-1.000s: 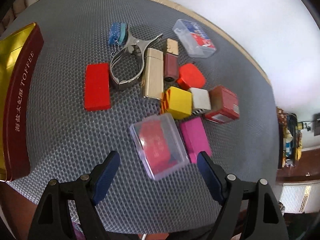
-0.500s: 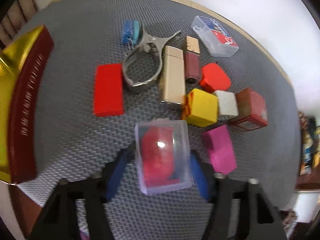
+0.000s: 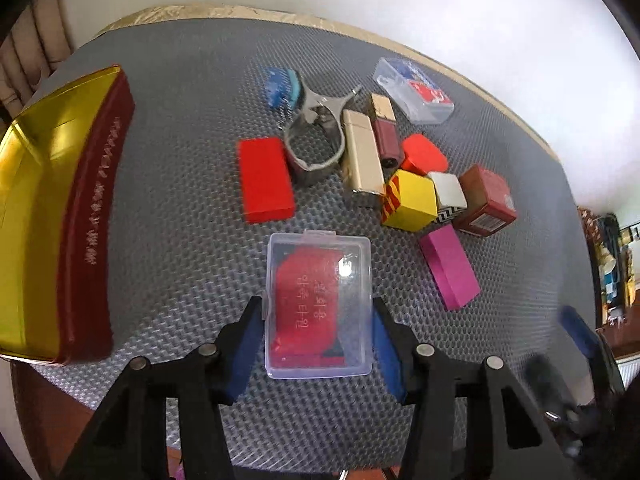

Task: Organize rigid objects
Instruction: 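Grasp the clear plastic box with the left gripper while the right gripper grasps the pink block, then carry the clear box into the gold tin and open the left gripper while the right carries the pink block, then lower the pink block into the gold tin and open the right gripper, then grasp the red block with the left gripper, then lift the red block with the left gripper while the right gripper grasps the red QR-code box, then carry the red block into the gold tin and open the left gripper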

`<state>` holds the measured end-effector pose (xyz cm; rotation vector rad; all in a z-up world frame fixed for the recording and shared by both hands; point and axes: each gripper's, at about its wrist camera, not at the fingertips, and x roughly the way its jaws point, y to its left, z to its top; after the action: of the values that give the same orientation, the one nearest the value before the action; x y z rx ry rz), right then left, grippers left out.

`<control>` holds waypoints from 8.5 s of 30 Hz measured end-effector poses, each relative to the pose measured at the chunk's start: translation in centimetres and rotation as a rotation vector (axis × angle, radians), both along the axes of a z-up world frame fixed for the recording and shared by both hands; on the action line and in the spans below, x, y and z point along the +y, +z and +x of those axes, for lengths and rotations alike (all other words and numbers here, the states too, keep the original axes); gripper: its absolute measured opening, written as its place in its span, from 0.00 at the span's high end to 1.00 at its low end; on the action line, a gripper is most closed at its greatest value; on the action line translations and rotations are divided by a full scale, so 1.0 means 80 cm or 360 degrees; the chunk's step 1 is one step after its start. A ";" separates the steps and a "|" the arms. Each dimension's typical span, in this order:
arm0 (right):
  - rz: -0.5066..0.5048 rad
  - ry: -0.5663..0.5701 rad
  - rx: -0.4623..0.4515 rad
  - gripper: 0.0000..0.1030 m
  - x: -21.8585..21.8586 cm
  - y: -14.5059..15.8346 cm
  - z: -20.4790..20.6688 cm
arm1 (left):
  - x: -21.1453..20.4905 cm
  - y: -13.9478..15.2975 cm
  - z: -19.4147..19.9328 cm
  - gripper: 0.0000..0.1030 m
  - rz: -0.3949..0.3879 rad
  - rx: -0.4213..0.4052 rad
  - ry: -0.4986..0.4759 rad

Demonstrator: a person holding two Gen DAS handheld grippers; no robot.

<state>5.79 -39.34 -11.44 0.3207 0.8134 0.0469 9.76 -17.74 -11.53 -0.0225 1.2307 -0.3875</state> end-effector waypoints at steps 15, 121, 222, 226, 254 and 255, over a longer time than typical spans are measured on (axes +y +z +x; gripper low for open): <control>-0.0125 0.0193 0.0237 0.54 0.049 -0.038 0.096 | 0.088 0.082 -0.015 0.48 -0.0167 -0.0102 0.0076; -0.0360 -0.0449 -0.0379 0.19 -0.009 0.035 0.022 | 0.201 0.058 -0.076 0.40 -0.0057 -0.0603 0.0107; 0.0187 0.0212 -0.0105 0.52 -0.098 -0.052 0.084 | 0.097 0.086 0.040 0.65 -0.0077 -0.0253 -0.0190; 0.0200 0.0204 -0.0096 0.52 -0.100 -0.053 0.084 | 0.023 0.053 0.020 0.56 0.0014 -0.0250 -0.0472; 0.0249 0.0213 -0.0079 0.52 -0.104 -0.059 0.089 | 0.060 0.061 0.037 0.70 0.0035 -0.0266 -0.0291; 0.0242 0.0215 -0.0077 0.52 -0.103 -0.059 0.090 | 0.072 0.068 0.048 0.70 0.0051 -0.0283 -0.0258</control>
<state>12.95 -47.59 -16.17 0.4061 0.7845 0.2431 13.59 -11.97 -6.09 0.1374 1.0659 -0.4998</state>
